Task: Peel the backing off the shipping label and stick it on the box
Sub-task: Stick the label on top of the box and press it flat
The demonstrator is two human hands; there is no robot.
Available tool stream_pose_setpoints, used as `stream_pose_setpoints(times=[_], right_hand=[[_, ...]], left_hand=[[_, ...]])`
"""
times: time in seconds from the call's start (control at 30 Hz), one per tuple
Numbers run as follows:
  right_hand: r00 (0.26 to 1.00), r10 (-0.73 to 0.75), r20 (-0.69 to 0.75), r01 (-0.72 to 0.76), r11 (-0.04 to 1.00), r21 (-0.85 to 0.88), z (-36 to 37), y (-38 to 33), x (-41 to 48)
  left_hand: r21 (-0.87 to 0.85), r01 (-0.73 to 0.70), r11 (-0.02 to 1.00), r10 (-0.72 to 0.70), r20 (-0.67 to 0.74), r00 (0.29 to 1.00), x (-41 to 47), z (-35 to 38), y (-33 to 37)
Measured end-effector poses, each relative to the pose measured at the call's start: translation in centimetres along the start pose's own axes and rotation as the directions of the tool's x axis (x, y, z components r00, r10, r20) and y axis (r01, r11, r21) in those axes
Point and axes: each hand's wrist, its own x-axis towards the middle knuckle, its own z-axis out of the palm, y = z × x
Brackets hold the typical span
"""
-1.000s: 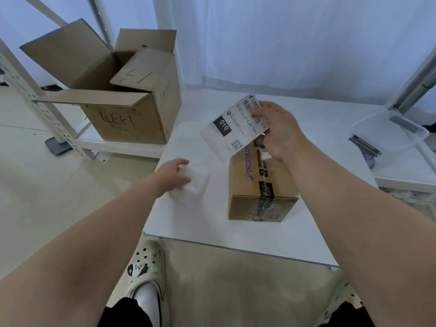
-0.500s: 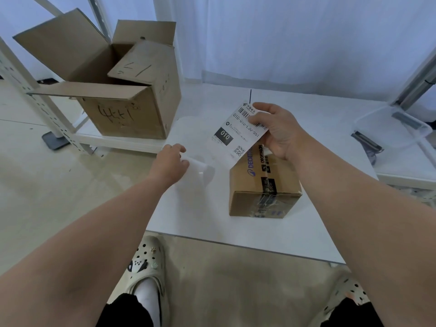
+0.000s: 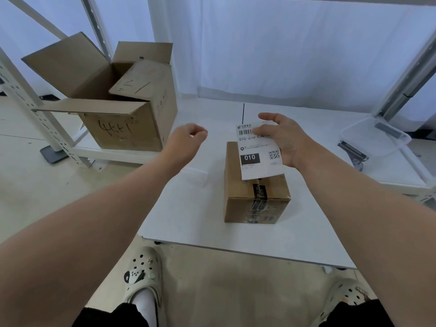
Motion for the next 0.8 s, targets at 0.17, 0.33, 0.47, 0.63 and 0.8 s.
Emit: stream_pose_setpoints(times=[0.17,0.33,0.47,0.63,0.8], right_hand=[[1.0,0.006,-0.006,-0.006,0.998,-0.068,-1.4,-0.6,-0.7],[1.0,0.014,-0.006,-0.014,0.983,-0.183,-2.3,-0.3,-1.0],[0.999,0.048,-0.006,-0.048,0.976,-0.212,-2.7,0.7,-1.0],[0.995,0.079,-0.058,-0.091,0.969,-0.231,-3.9,1.5,-0.6],[0.984,0.058,-0.168,-0.05,0.997,0.051,-5.5,1.1,-0.1]], left_hand=[[-0.142,-0.007,0.99,0.035,0.197,0.98,-0.4,1.6,5.6],[-0.047,0.071,0.996,-0.05,0.355,0.934,0.1,2.8,5.9],[-0.068,0.14,0.988,-0.104,0.383,0.918,0.7,3.4,5.2],[-0.13,0.16,0.979,-0.094,0.405,0.91,1.1,4.5,4.8],[0.151,-0.084,0.985,0.043,0.262,0.964,1.5,5.0,4.6]])
